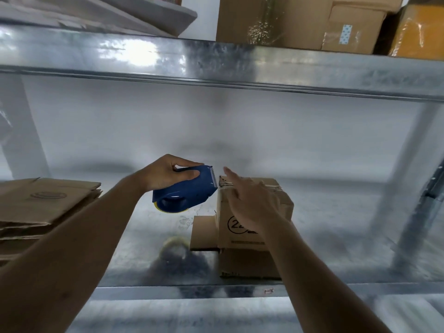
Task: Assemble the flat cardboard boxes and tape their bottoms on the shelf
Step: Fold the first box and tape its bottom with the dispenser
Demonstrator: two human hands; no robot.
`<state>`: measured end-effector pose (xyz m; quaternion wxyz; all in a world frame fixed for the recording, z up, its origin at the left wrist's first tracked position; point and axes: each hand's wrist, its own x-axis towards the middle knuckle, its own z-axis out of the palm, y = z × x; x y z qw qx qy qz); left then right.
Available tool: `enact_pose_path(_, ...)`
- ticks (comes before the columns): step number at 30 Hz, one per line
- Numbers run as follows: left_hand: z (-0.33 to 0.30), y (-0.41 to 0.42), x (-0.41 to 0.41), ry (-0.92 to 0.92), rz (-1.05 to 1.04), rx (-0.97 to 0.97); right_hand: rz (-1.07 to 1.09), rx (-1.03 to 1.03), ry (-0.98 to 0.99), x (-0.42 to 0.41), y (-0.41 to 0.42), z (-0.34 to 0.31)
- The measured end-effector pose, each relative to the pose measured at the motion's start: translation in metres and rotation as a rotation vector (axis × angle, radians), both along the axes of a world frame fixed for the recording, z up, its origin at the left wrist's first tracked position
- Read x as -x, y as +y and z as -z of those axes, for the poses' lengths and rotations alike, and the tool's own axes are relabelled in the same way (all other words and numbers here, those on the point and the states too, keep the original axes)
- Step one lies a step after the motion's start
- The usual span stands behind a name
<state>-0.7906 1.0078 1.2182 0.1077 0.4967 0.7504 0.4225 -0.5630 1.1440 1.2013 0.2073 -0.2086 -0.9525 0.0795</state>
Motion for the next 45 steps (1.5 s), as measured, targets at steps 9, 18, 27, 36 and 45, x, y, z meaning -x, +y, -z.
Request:
enact_pose_path(9, 0.016, -0.005, 0.0, -0.042, 0.003, -0.052, 0.007, -0.182, -0.087, -0.002, 0.018, 0.019)
enact_pose_path(18, 0.008, 0.0, -0.004, -0.026, 0.013, -0.003, 0.006, -0.105, -0.073, -0.009, 0.027, 0.011)
enact_pose_path(27, 0.017, -0.015, -0.005, -0.027, -0.041, 0.033, -0.001, -0.053, -0.059, -0.011, 0.026, 0.007)
enact_pose_path(36, 0.015, -0.012, -0.019, 0.176, -0.095, 0.105, 0.138, 0.069, 0.115, 0.011, 0.006, 0.006)
enact_pose_path(45, 0.014, -0.006, -0.029, 0.255, -0.12, 0.16, 0.292, 0.144, 0.214, 0.033, -0.003, 0.002)
